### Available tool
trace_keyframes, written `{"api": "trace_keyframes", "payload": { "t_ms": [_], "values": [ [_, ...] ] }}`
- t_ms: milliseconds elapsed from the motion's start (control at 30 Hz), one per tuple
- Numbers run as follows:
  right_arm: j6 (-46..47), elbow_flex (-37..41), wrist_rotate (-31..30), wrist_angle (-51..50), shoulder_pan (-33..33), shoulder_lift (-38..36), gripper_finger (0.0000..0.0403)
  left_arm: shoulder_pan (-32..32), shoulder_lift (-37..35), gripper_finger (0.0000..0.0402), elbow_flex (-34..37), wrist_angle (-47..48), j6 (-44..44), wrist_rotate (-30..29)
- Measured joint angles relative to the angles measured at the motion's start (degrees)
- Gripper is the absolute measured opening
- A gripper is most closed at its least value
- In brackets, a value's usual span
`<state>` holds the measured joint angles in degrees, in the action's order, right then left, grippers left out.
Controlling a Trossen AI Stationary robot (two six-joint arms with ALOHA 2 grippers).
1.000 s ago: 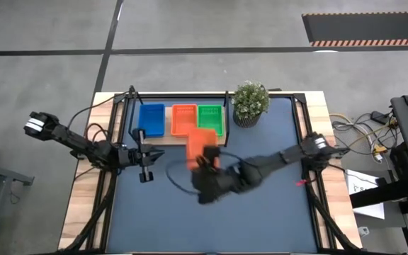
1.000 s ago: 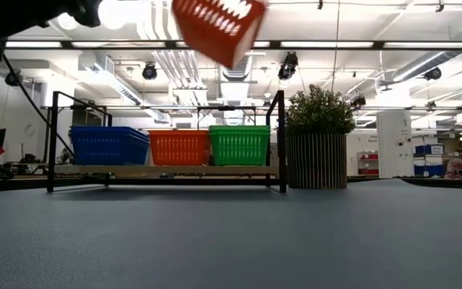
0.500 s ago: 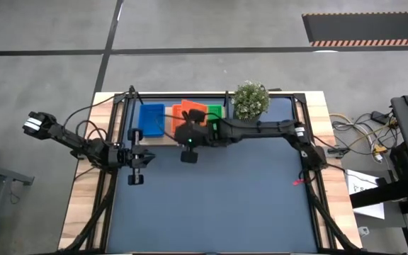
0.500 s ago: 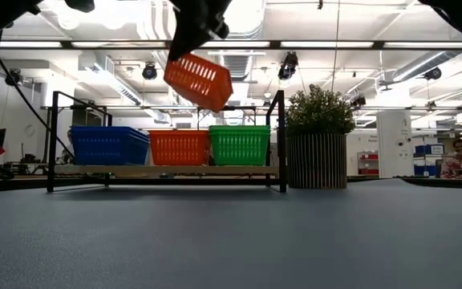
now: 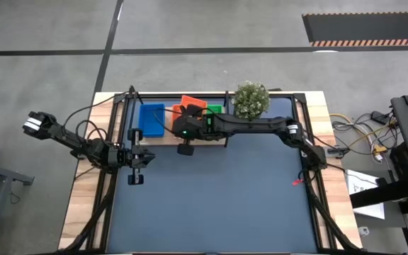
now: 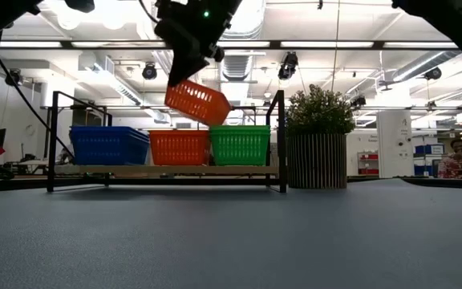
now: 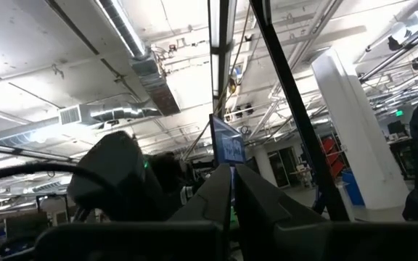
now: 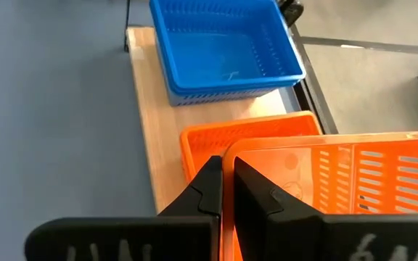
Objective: Stack baskets on shelf by color
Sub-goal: Stack the orange bin on top of the orange bin on the shelf
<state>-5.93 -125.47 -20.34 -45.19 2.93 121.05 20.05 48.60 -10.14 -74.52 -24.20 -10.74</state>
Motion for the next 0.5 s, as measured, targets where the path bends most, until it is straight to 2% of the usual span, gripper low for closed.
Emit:
{"api": "trace_keyframes", "payload": {
  "t_ms": [500],
  "values": [
    [-2.94, 0.07, -0.02, 4.33, 1.89, 3.68, 0.0009, -0.02, 0.09, 0.0004, 0.00, -0.01, -0.14, 0.02]
  ]
}}
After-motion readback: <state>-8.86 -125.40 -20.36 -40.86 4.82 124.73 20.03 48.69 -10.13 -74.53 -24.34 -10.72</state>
